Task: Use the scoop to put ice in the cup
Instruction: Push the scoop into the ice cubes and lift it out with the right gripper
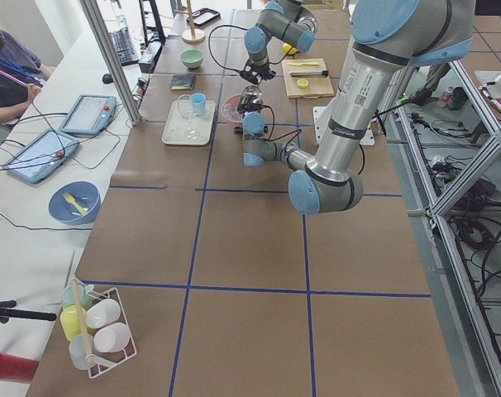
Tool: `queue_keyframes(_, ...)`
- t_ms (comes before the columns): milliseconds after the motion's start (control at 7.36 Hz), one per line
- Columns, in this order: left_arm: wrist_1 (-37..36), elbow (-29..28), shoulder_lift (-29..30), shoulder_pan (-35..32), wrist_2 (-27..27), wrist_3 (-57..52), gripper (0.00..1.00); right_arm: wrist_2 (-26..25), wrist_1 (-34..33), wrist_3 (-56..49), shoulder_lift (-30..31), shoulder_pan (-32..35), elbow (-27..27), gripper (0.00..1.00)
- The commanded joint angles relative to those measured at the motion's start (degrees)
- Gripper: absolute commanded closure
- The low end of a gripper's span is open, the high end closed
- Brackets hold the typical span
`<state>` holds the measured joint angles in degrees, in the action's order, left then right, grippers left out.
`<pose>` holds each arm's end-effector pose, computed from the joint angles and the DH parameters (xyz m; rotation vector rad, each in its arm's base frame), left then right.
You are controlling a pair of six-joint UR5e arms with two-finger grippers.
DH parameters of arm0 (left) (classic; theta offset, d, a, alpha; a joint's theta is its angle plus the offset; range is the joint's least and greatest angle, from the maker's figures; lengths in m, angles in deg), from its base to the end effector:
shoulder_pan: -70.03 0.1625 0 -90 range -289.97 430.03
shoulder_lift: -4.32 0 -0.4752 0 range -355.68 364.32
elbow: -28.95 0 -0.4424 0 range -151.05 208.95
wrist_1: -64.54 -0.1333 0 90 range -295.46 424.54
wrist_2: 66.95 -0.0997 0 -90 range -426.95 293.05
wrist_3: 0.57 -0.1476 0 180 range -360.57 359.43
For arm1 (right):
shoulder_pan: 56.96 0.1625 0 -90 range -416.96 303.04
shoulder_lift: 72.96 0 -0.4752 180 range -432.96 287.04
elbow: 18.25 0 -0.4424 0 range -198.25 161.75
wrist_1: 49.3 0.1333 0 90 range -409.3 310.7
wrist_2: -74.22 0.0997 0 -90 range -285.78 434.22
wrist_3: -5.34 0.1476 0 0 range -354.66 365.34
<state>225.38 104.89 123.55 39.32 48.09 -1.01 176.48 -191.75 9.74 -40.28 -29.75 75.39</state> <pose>0.6511 -0.4691 0.3713 1.1907 1.1033 1.1472 -0.6068 -0.4266 0.1602 0.0053 -0.2717 -1.0290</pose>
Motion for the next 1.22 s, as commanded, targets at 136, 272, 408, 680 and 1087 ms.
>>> queue_keyframes(136, 0.00, 0.00, 0.03, 0.03, -0.08, 0.00, 0.00, -0.13, 5.43, 0.52, 0.19, -0.23, -3.28, 1.00)
queue_keyframes(272, 0.00, 0.00, 0.03, 0.03, -0.08, 0.00, 0.00, -0.13, 5.43, 0.61, 0.19, -0.32, -3.20, 1.00)
queue_keyframes(408, 0.00, 0.00, 0.03, 0.12, -0.08, 0.09, 0.00, -0.22, 5.96, 1.57, 0.45, -0.49, -3.55, 1.00)
queue_keyframes(680, 0.00, 0.00, 0.12, 0.21, -0.08, 0.17, 0.00, -0.92, 7.63, 1.93, 0.29, -0.49, -4.26, 1.00)
queue_keyframes(1087, 0.00, 0.00, 0.12, 0.39, -1.22, 0.18, 0.00, -1.10, 8.15, 3.58, 0.63, -0.93, -4.26, 1.00)
